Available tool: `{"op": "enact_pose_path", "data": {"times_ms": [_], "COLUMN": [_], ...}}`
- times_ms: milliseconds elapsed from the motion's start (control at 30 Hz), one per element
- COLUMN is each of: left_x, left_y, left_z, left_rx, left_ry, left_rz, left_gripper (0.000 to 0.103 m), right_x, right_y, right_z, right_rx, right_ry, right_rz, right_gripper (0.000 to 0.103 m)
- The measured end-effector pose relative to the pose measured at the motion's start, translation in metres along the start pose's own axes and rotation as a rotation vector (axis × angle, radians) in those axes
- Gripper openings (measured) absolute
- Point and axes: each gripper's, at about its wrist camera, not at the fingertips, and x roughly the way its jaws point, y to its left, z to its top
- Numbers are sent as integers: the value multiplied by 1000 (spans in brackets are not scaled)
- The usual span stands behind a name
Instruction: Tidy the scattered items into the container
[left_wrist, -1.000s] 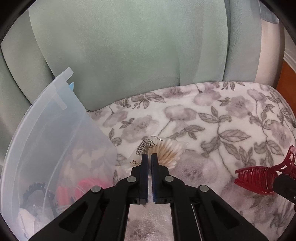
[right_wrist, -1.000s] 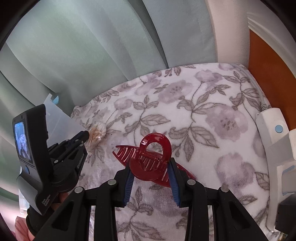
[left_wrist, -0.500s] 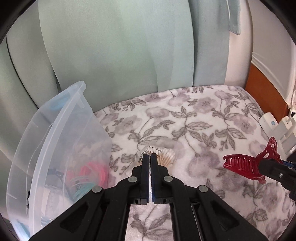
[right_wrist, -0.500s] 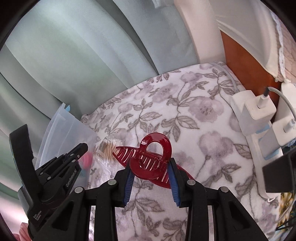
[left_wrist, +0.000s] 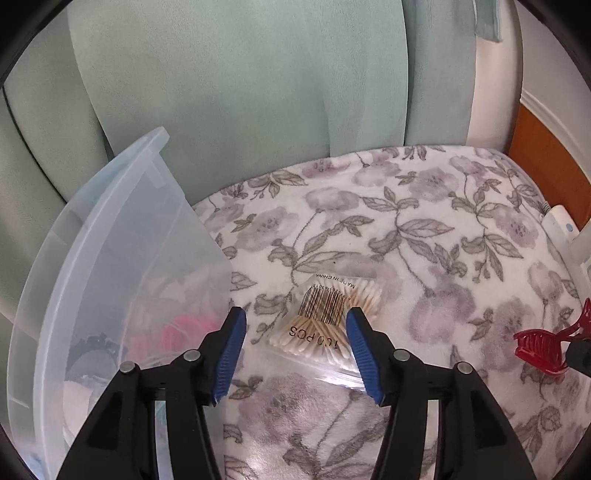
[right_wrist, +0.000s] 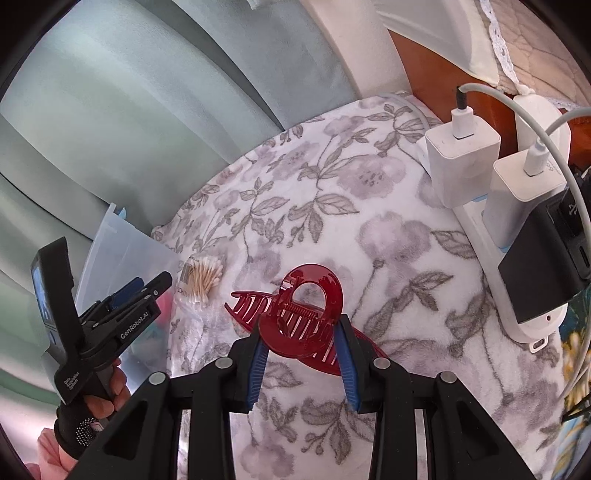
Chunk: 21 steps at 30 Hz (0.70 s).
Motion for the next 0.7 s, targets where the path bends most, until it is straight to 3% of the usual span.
{"op": "enact_pose_path", "data": {"times_ms": [100, 233, 367, 700], "left_x": [13, 24, 38, 61], "left_y": [-3, -1, -4, -13], "left_z": [-1, -1, 1, 8], "left_rx": [24, 3, 20, 33], "left_ry": [21, 42, 67, 83], "left_rz": [2, -50, -102, -107], "left_gripper": [59, 59, 71, 75], "right_x": [4, 7, 12, 39], "right_y": [-2, -3, -3, 1], "right_z": [-1, 0, 2, 11], "right_rx": [3, 6, 6, -7], "right_ry": [6, 9, 14, 68], "right_rz": [6, 14, 14, -26], "right_gripper": [38, 38, 38, 38]}}
